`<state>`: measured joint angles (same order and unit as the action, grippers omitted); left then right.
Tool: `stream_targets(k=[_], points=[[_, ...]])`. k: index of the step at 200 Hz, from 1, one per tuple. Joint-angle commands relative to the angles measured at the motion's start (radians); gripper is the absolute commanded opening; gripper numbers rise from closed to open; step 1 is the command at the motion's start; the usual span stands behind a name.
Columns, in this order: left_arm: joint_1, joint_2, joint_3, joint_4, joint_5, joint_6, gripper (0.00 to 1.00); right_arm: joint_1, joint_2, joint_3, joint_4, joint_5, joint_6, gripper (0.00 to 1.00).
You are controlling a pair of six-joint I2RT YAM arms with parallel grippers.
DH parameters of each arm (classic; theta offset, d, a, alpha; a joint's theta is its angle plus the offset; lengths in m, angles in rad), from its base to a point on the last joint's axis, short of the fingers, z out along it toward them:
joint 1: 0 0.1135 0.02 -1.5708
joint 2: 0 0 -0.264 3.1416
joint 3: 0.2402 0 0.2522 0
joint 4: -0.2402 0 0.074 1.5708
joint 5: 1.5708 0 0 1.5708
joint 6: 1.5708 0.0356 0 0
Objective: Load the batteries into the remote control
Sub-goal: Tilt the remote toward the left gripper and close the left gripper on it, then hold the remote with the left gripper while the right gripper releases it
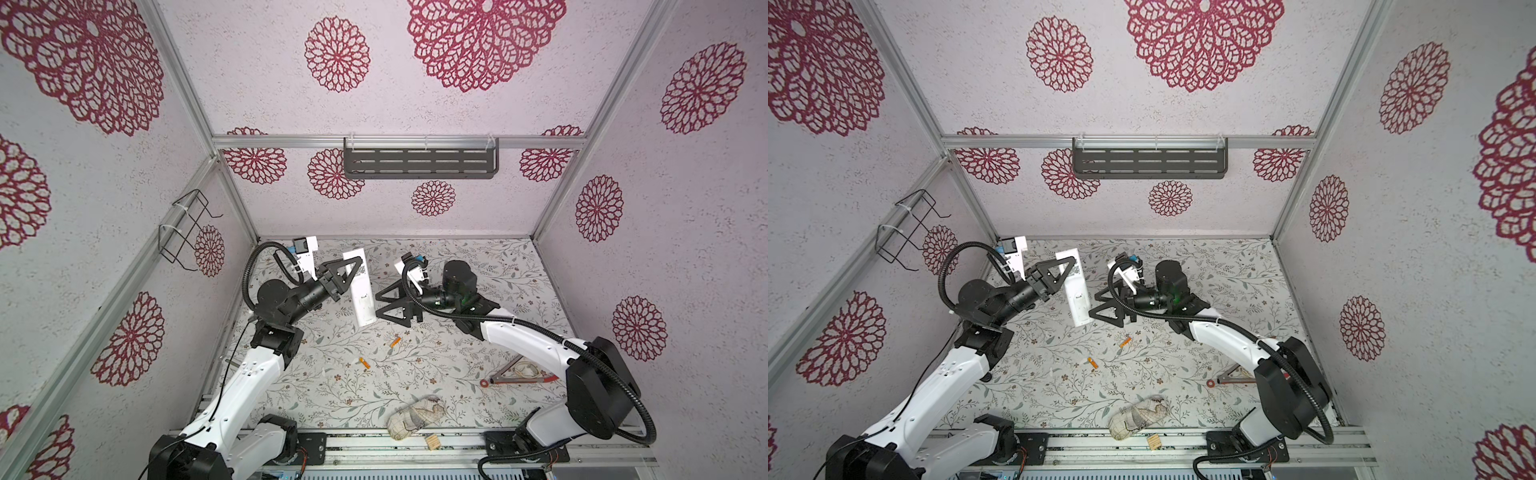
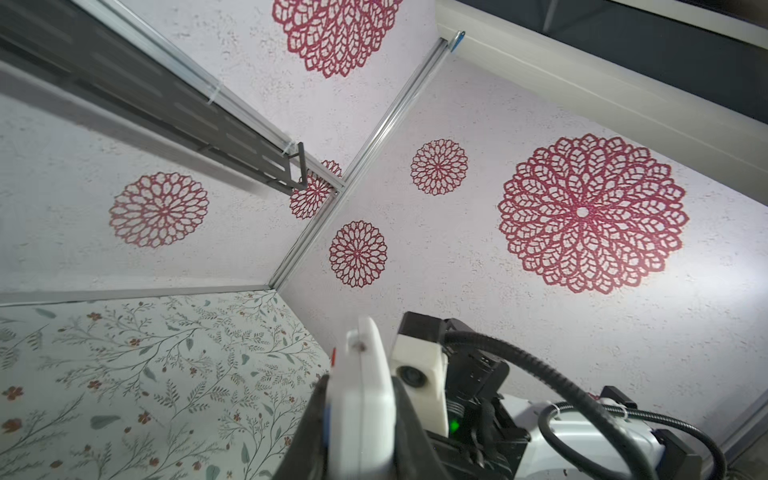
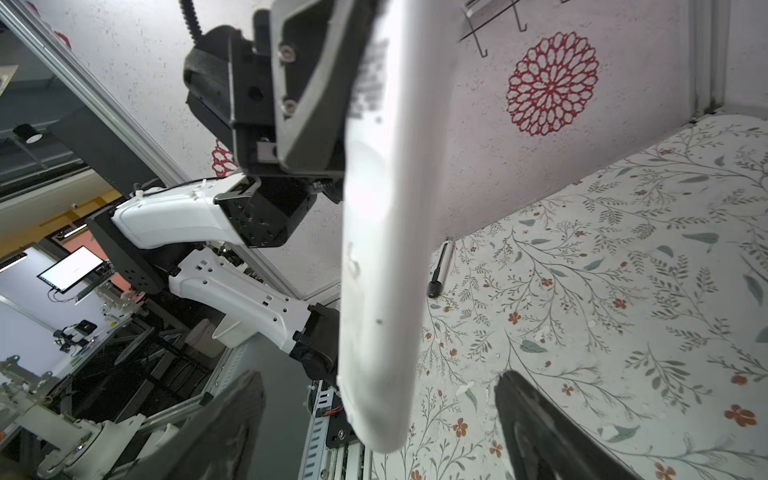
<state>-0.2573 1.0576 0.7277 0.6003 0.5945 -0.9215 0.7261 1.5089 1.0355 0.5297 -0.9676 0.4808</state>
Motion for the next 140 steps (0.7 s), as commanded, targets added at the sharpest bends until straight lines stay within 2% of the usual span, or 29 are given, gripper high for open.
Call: stream_targets(k=[1, 28, 37, 49, 56, 91, 128, 140], points=[[-0.005, -0.026, -0.02, 0.049, -0.051, -0.04, 0.0, 0.043, -0.018, -0.005, 0.057, 0.053, -0.036, 0.91], [-0.011, -0.036, -0.062, 0.096, -0.051, -0.063, 0.0, 0.065, 0.029, -0.036, 0.222, 0.041, 0.064, 0.87], [-0.013, -0.031, -0.074, 0.138, -0.035, -0.081, 0.0, 0.068, 0.048, -0.041, 0.291, 0.029, 0.109, 0.79], [-0.014, -0.022, -0.089, 0.188, -0.013, -0.097, 0.0, 0.068, 0.071, -0.047, 0.376, 0.016, 0.172, 0.62], [-0.015, -0.018, -0.094, 0.205, 0.001, -0.105, 0.0, 0.068, 0.082, -0.049, 0.413, 0.013, 0.199, 0.56], [-0.023, 0.001, -0.1, 0.243, 0.06, -0.128, 0.0, 0.068, 0.127, -0.042, 0.472, -0.018, 0.273, 0.34], [-0.027, 0.0, -0.117, 0.243, 0.114, -0.124, 0.0, 0.06, 0.147, -0.018, 0.537, -0.078, 0.391, 0.17], [-0.028, 0.002, -0.12, 0.242, 0.132, -0.122, 0.03, 0.053, 0.158, -0.004, 0.532, -0.108, 0.439, 0.15]])
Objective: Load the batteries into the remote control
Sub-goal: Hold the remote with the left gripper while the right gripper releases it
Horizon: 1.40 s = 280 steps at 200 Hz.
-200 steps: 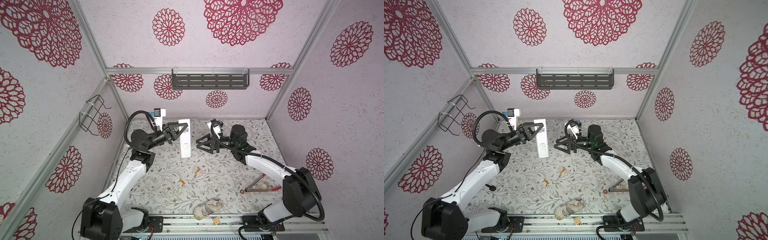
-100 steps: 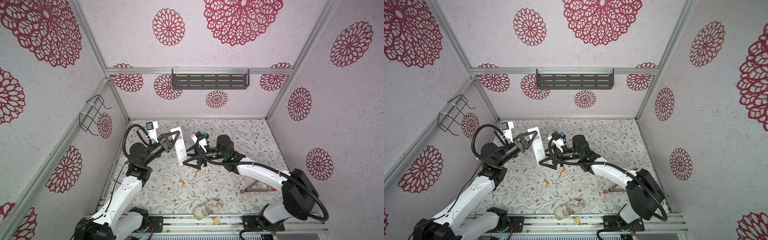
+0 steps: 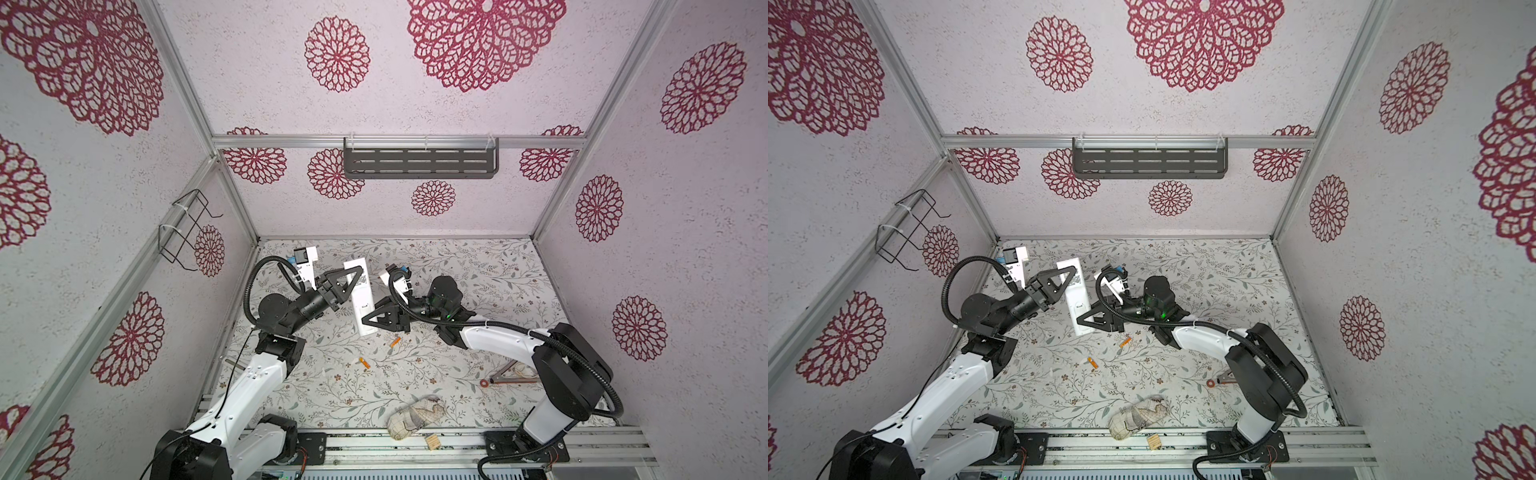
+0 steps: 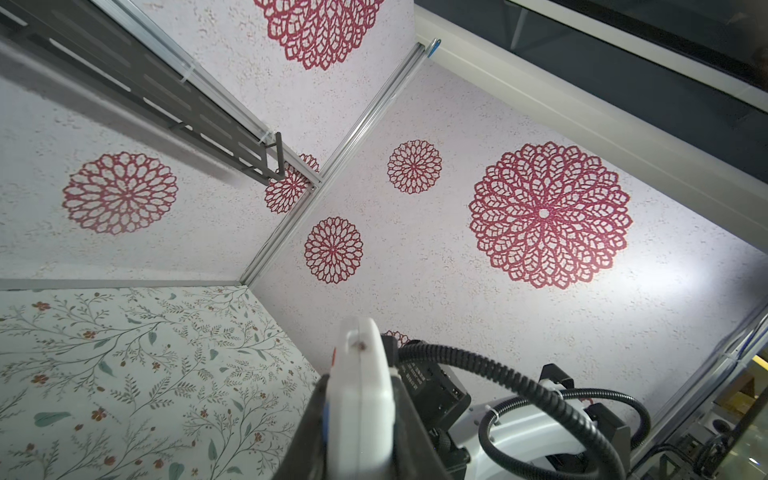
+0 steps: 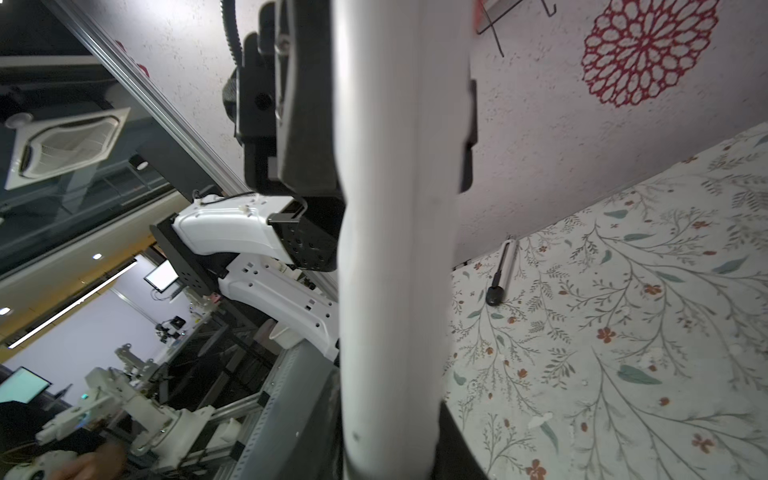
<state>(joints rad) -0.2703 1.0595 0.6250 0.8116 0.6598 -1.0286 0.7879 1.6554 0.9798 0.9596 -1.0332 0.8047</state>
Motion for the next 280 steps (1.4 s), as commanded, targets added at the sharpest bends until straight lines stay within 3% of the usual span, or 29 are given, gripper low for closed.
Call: stream_targets(k=[1, 8, 29, 35, 49, 70, 85, 104, 170, 219, 280], points=[[-0.015, 0.0, -0.018, 0.031, 0.069, -0.016, 0.04, -0.009, 0.014, 0.053, 0.103, -0.046, 0.12, 0.15], [-0.016, 0.001, -0.019, 0.031, 0.086, -0.015, 0.14, -0.012, 0.022, 0.056, 0.122, -0.065, 0.154, 0.14], [-0.017, 0.0, -0.011, -0.002, 0.134, 0.005, 0.66, -0.032, 0.034, 0.047, 0.218, -0.117, 0.288, 0.14], [-0.016, -0.002, -0.005, -0.041, 0.145, 0.024, 0.77, -0.039, 0.036, 0.045, 0.246, -0.135, 0.333, 0.14], [-0.022, -0.011, 0.016, -0.133, 0.162, 0.075, 0.89, -0.058, 0.036, 0.034, 0.312, -0.175, 0.431, 0.13], [-0.037, -0.019, 0.085, -0.374, 0.171, 0.212, 0.95, -0.084, 0.026, 0.005, 0.408, -0.215, 0.533, 0.13], [-0.051, -0.025, 0.14, -0.571, 0.144, 0.316, 0.94, -0.097, 0.015, -0.008, 0.427, -0.239, 0.568, 0.1], [-0.056, -0.029, 0.178, -0.676, 0.124, 0.354, 0.93, -0.102, -0.002, -0.022, 0.425, -0.274, 0.575, 0.1], [-0.056, 0.068, 0.398, -1.108, 0.213, 0.547, 0.88, -0.104, -0.025, -0.071, 0.434, -0.306, 0.556, 0.11], [-0.058, 0.123, 0.483, -1.278, 0.271, 0.661, 0.56, -0.104, -0.017, -0.075, 0.439, -0.328, 0.553, 0.11], [-0.057, 0.105, 0.482, -1.238, 0.284, 0.643, 0.09, -0.104, 0.002, -0.075, 0.455, -0.334, 0.555, 0.14]])
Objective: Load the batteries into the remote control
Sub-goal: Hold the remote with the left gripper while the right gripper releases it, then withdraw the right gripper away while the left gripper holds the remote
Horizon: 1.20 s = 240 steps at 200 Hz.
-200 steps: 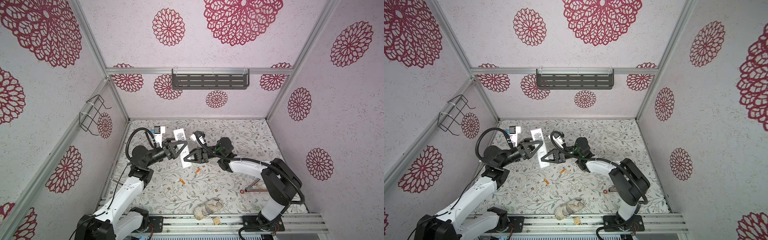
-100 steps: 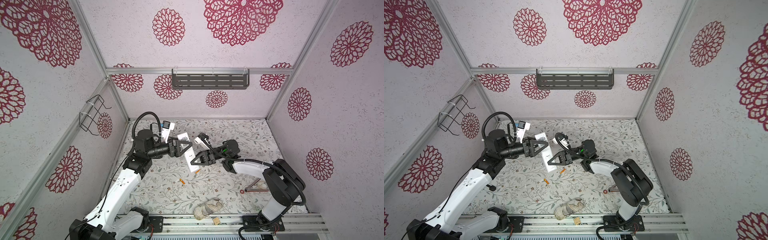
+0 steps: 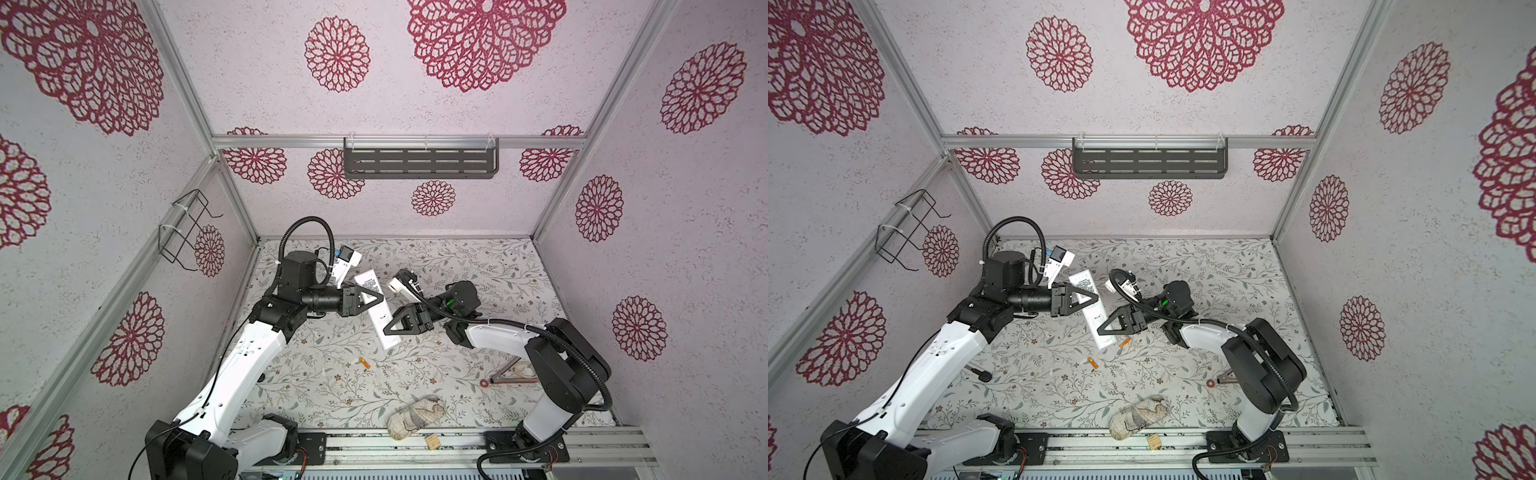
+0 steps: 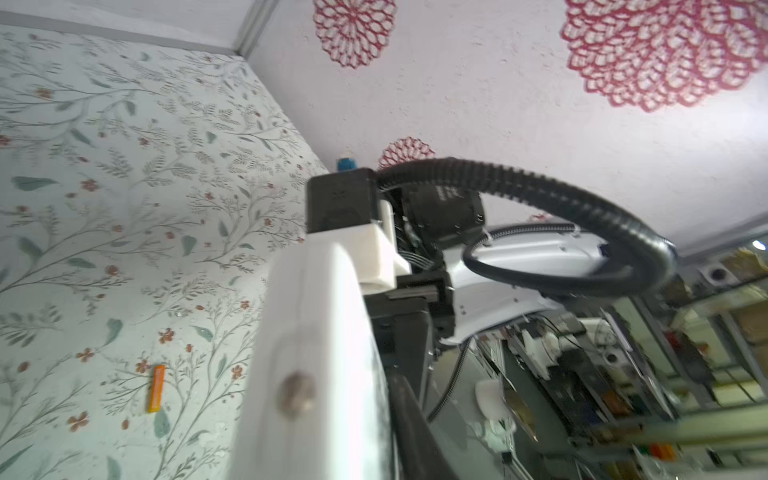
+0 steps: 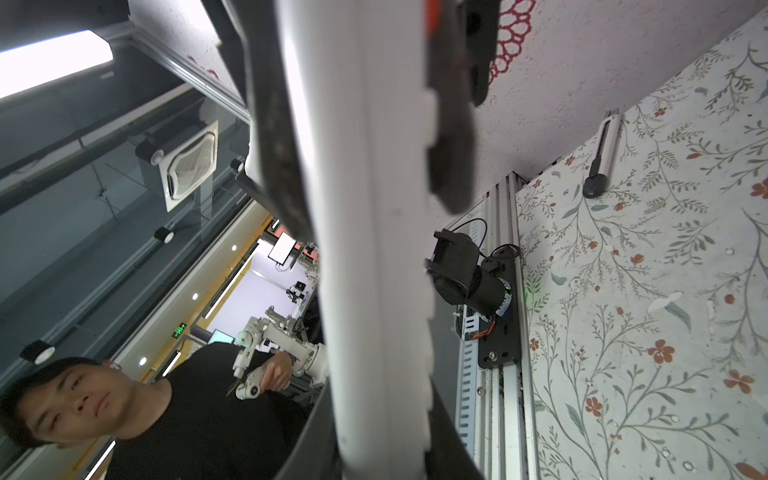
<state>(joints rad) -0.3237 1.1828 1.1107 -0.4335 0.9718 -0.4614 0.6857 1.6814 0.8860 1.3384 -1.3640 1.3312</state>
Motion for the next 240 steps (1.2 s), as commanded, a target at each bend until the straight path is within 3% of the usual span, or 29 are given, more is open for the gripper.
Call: stream_targets(k=[1, 18, 62, 81, 87, 92, 96, 122, 153, 193, 240], points=[[-0.003, -0.019, -0.006, 0.011, -0.03, 0.072, 0.08, -0.002, -0.023, 0.019, 0.076, -0.003, 0.03, 0.14], [0.0, -0.035, -0.021, 0.044, -0.04, 0.05, 0.0, -0.004, -0.019, 0.026, 0.08, -0.003, 0.032, 0.21], [0.077, -0.122, -0.08, 0.042, -0.172, 0.031, 0.0, -0.039, 0.02, 0.076, 0.102, 0.017, 0.028, 0.58], [0.137, -0.183, -0.131, 0.062, -0.225, -0.001, 0.0, -0.06, 0.07, 0.133, 0.104, 0.027, 0.021, 0.66], [0.15, -0.202, -0.148, 0.069, -0.252, -0.012, 0.0, -0.065, 0.086, 0.152, 0.108, 0.029, 0.022, 0.73], [0.158, -0.219, -0.16, 0.07, -0.276, -0.017, 0.0, -0.073, 0.109, 0.176, 0.107, 0.035, 0.022, 0.92], [0.166, -0.232, -0.168, 0.07, -0.298, -0.023, 0.0, -0.077, 0.125, 0.194, 0.108, 0.039, 0.022, 0.98], [0.19, -0.311, -0.226, 0.08, -0.422, -0.065, 0.0, -0.093, 0.237, 0.315, 0.188, 0.07, 0.092, 0.99], [0.24, -0.419, -0.304, 0.088, -0.516, -0.12, 0.0, -0.097, 0.351, 0.444, 0.118, 0.116, 0.079, 0.99], [0.316, -0.514, -0.357, 0.082, -0.513, -0.147, 0.0, -0.101, 0.495, 0.677, -0.108, 0.125, -0.04, 0.99], [0.344, -0.5, -0.359, 0.088, -0.449, -0.154, 0.0, -0.127, 0.702, 1.018, -0.335, 0.143, -0.109, 0.99]])
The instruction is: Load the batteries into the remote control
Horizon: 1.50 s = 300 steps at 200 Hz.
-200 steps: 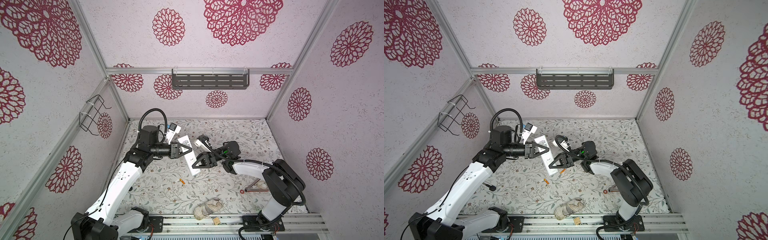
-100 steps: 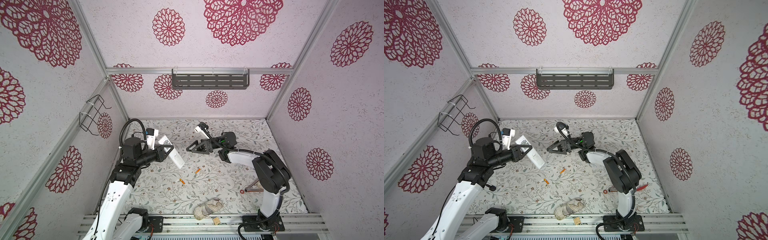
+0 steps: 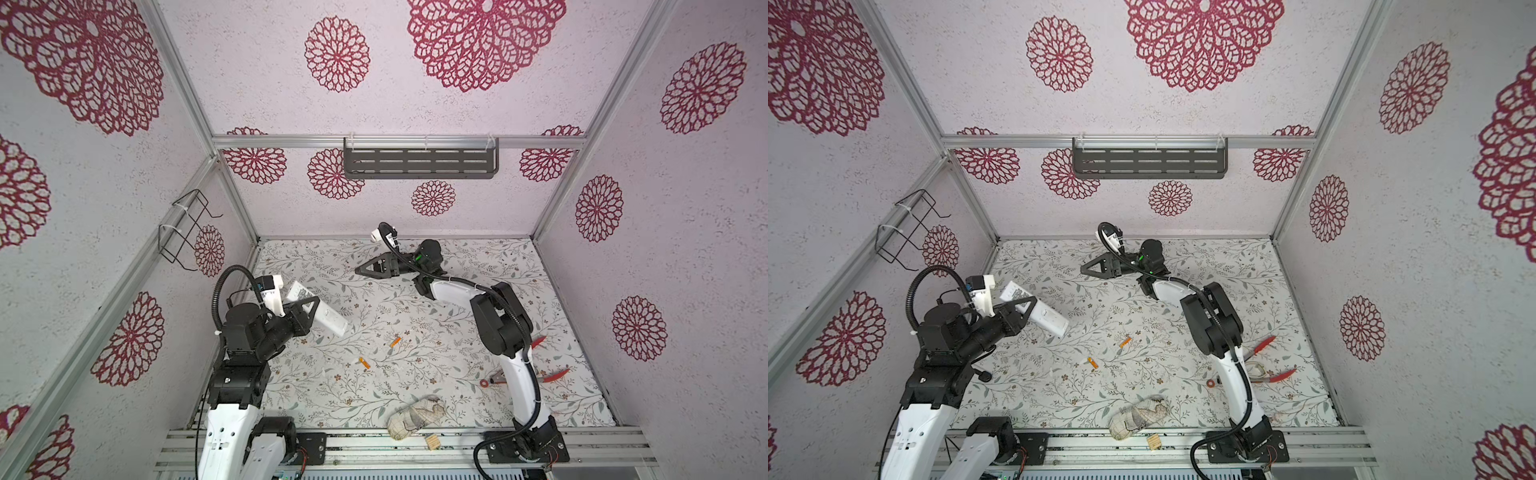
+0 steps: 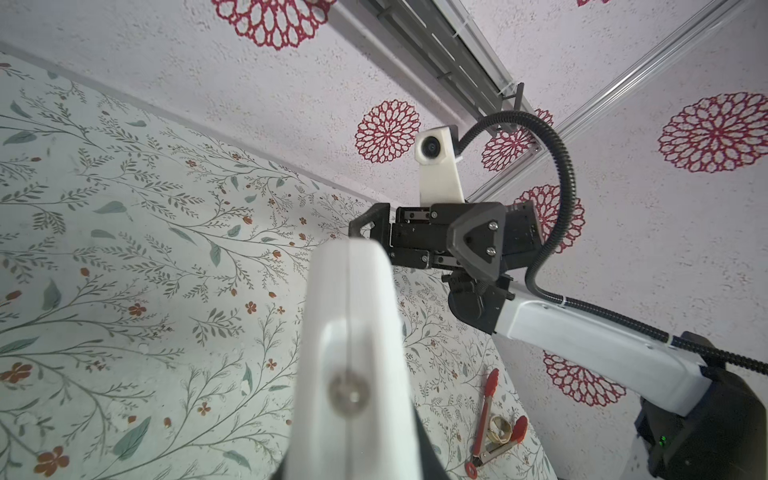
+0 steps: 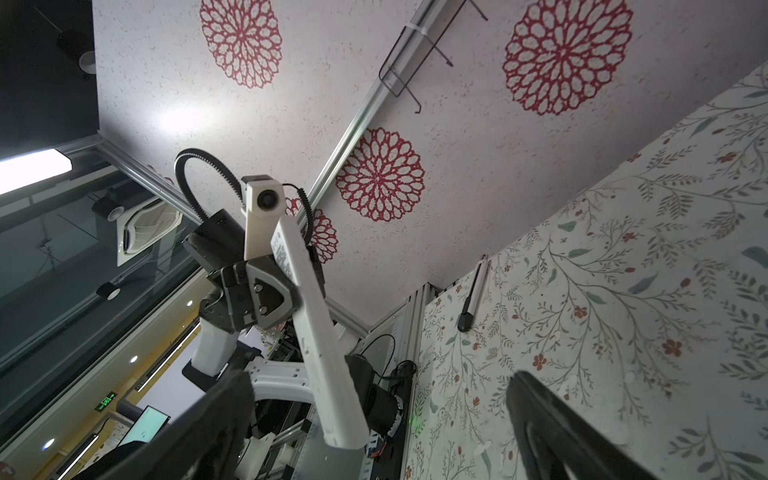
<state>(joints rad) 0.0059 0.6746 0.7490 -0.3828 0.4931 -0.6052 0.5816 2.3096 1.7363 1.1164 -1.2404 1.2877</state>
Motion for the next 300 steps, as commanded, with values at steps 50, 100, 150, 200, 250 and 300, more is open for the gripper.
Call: stream_targets(k=[50, 100, 150, 200, 250, 300], points=[[0.059, 0.025, 0.018, 0.037, 0.054, 0.002, 0.01, -0.04, 0.315, 0.573, -0.288, 0.05, -0.075, 0.99], [0.09, 0.053, 0.016, 0.078, 0.059, -0.015, 0.0, -0.044, 0.372, 0.669, -0.516, 0.125, -0.276, 0.99], [0.134, 0.11, 0.053, 0.092, 0.09, -0.001, 0.0, -0.007, 0.241, 0.634, -1.147, 0.454, -0.89, 0.99], [0.149, 0.099, 0.059, 0.069, 0.097, 0.021, 0.0, 0.12, -0.05, 0.286, -1.25, 1.129, -1.236, 0.99], [0.151, 0.064, 0.043, 0.061, 0.096, 0.029, 0.0, 0.178, -0.312, -0.135, -1.126, 1.448, -1.208, 0.99], [0.149, 0.043, 0.013, 0.13, 0.131, -0.025, 0.0, 0.41, -0.428, -0.44, -0.949, 2.274, -1.429, 0.99]])
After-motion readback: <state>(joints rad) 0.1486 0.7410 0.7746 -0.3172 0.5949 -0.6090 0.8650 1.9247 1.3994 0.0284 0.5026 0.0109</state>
